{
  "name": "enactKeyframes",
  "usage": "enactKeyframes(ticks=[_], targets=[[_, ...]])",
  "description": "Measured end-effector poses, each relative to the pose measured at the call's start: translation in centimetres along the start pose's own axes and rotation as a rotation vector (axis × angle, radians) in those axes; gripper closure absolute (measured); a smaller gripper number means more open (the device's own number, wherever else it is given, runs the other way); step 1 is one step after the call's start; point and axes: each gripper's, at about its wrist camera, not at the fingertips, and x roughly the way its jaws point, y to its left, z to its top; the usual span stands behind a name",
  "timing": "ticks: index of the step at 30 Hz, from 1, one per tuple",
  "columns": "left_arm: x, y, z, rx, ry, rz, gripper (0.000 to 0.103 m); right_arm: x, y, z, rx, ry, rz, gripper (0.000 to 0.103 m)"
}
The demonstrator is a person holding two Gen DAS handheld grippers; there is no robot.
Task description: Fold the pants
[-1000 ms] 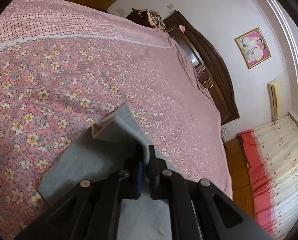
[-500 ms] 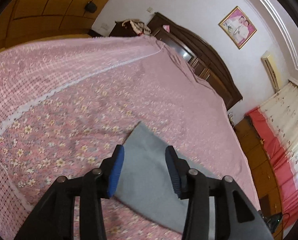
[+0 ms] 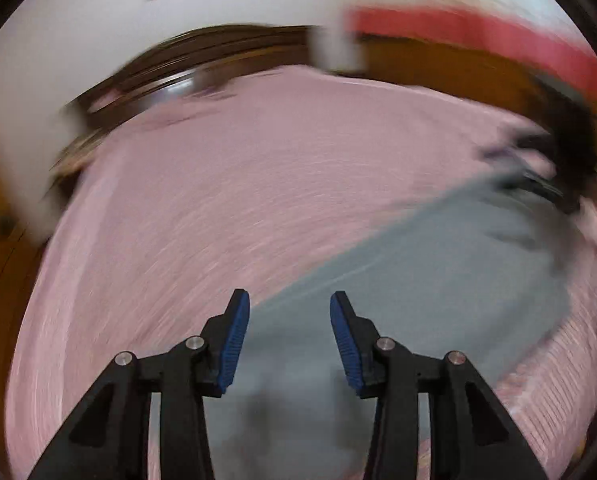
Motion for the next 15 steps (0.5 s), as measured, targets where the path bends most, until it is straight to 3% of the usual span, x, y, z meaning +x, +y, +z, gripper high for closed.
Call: enactKeyframes(ticks=[1, 3, 5, 7, 10, 11, 12, 15], targets=[[0.7, -0.7, 1.0, 0.034, 0.002, -0.055, 0.061, 0.5, 0.0, 0.4, -0.017, 0.060, 0.061, 0.091], [2.9, -1.8, 3.0, 0.095, 0.018, -0.211, 0.091, 0.3, 0.8, 0.7, -0.098, 0.079, 0.085, 0.092], [5.2, -2.4, 3.6, 0.132, 0.075, -0.293, 0.092, 0.3, 1.2, 1.1, -0.140, 0.099, 0.085, 0.092], [7.0, -3.7, 3.5, 0.232, 0.125, -0.301, 0.092, 0.7, 1.6, 1.5, -0.180, 0.114, 0.054, 0.092], [8.8, -5.1, 2.3, 0.346, 0.193, -0.297, 0.089, 2.5, 1.9, 1.5, -0.226, 0.220, 0.032, 0.092], [9.4, -5.3, 2.0, 0.369, 0.213, -0.272, 0.075, 3.2, 2.1, 1.4, -0.248, 0.258, 0.037, 0.092], [9.9, -5.4, 1.7, 0.382, 0.212, -0.246, 0.067, 3.6, 2.3, 1.0, -0.266, 0.283, 0.044, 0.092], [10.2, -5.3, 2.0, 0.359, 0.186, -0.235, 0.058, 4.3, 2.6, 0.6, -0.318, 0.315, 0.007, 0.091]])
